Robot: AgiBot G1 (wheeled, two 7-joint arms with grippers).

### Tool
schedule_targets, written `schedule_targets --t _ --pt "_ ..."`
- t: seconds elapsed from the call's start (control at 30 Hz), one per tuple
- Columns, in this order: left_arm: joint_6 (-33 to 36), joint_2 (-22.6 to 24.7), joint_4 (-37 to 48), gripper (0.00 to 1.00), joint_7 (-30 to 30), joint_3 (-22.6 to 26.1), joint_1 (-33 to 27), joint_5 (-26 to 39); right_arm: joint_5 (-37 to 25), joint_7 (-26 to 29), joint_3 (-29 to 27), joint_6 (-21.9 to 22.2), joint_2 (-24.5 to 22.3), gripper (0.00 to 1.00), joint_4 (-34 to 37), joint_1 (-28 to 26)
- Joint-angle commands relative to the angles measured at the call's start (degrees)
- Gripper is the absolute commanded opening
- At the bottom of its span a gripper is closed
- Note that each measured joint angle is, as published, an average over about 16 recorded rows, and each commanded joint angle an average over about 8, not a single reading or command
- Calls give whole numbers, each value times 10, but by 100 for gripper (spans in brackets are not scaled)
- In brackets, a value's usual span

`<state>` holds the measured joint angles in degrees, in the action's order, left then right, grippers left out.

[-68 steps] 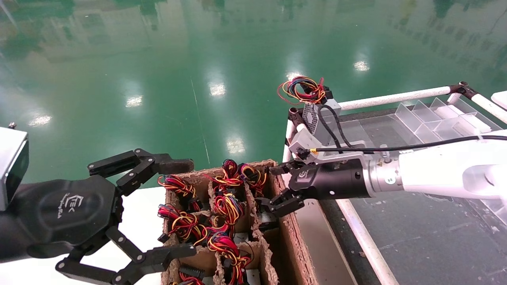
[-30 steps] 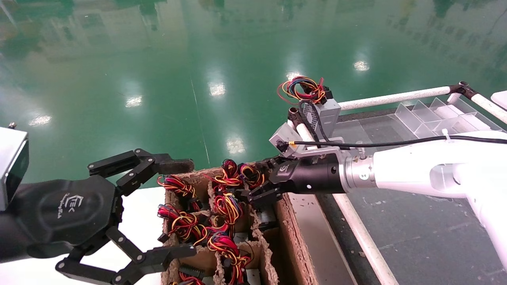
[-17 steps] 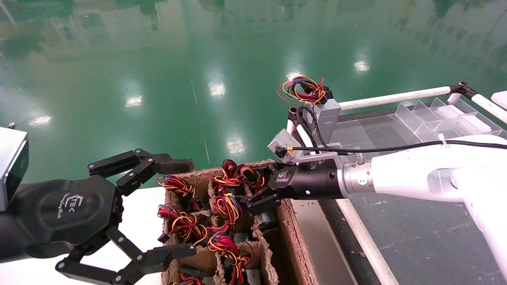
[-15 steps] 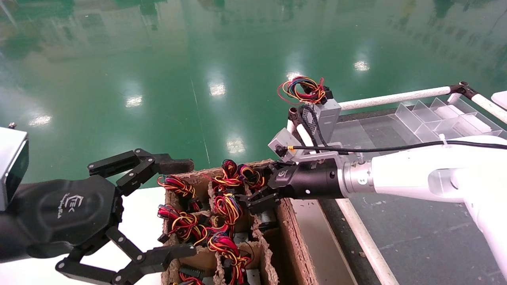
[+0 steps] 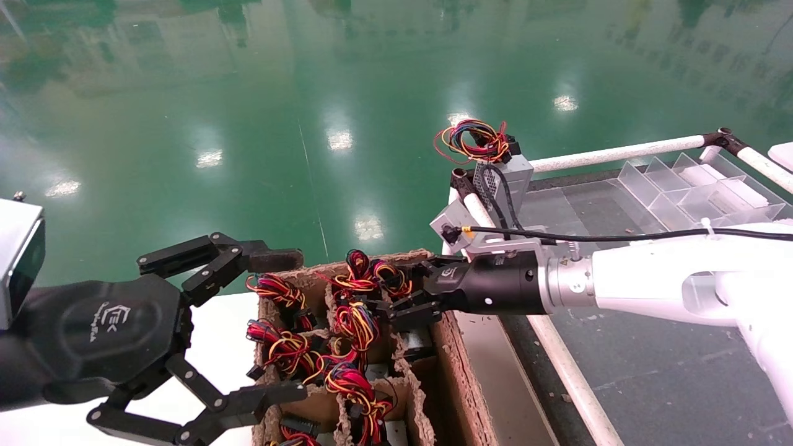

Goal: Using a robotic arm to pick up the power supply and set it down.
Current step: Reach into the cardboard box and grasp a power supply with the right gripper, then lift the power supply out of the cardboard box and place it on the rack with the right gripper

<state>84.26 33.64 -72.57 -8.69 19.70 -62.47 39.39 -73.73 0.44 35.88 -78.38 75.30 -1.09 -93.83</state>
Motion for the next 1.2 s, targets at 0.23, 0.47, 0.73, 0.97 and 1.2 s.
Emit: schedule_targets --t 0.23,0.47,0.73,0.97,1.2 --pt "0 0 0 100 0 0 0 0 5 0 -3 1 -4 0 5 2" --pt "0 0 0 100 0 0 0 0 8 0 -6 7 -6 0 8 6" --pt "0 0 0 100 0 0 0 0 9 -3 -7 14 -11 0 10 9" --pt "0 0 0 100 0 0 0 0 10 -5 -7 16 -14 0 11 12" --pt "0 0 0 100 0 0 0 0 14 -9 -10 16 -15 0 10 15"
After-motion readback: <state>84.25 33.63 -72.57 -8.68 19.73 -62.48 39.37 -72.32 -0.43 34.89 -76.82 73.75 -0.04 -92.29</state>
